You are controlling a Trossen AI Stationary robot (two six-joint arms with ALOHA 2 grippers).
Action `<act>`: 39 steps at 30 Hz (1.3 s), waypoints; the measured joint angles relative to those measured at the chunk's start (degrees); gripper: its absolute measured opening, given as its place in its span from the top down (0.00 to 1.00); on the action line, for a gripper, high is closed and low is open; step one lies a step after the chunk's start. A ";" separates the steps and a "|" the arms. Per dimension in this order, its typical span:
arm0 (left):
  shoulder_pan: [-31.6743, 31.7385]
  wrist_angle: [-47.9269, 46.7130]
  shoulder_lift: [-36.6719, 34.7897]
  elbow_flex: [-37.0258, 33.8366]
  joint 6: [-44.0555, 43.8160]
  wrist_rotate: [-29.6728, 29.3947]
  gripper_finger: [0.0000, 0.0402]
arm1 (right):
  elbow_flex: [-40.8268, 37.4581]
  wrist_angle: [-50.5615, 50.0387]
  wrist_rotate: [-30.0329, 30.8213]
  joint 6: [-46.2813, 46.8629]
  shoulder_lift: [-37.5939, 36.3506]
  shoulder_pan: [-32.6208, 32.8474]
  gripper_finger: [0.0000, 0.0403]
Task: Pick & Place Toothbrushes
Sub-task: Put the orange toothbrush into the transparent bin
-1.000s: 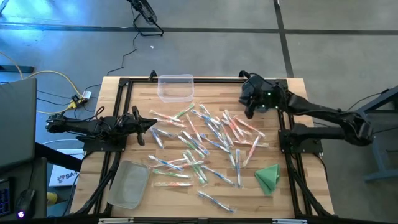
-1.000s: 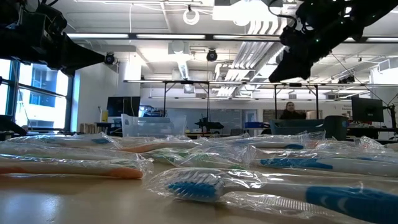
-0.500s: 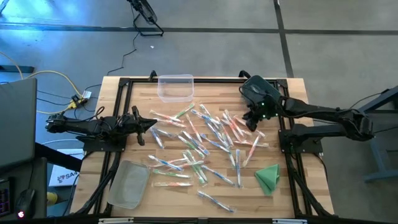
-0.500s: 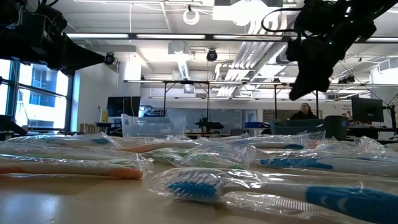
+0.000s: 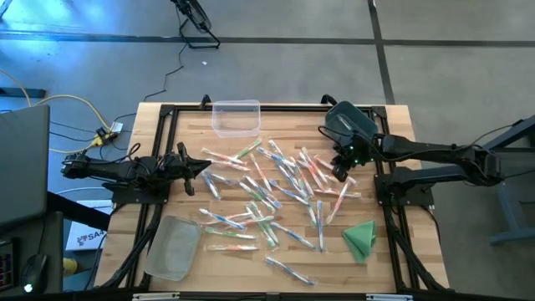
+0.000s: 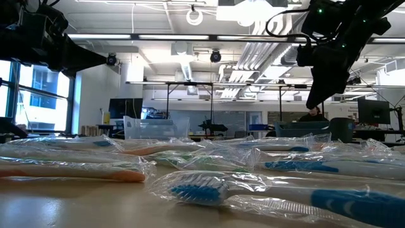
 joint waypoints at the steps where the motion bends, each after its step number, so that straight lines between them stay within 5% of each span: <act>1: 0.00 0.00 0.01 0.00 0.01 0.00 1.00 | 0.00 -0.02 0.02 0.00 0.00 0.00 0.83; 18: 0.00 -0.12 0.01 0.00 0.01 0.02 1.00 | -0.07 -0.02 1.53 2.52 0.68 -0.03 0.83; 39: 0.00 -0.17 0.00 0.00 -0.01 0.04 1.00 | -0.07 0.48 2.63 3.04 15.86 -0.07 0.83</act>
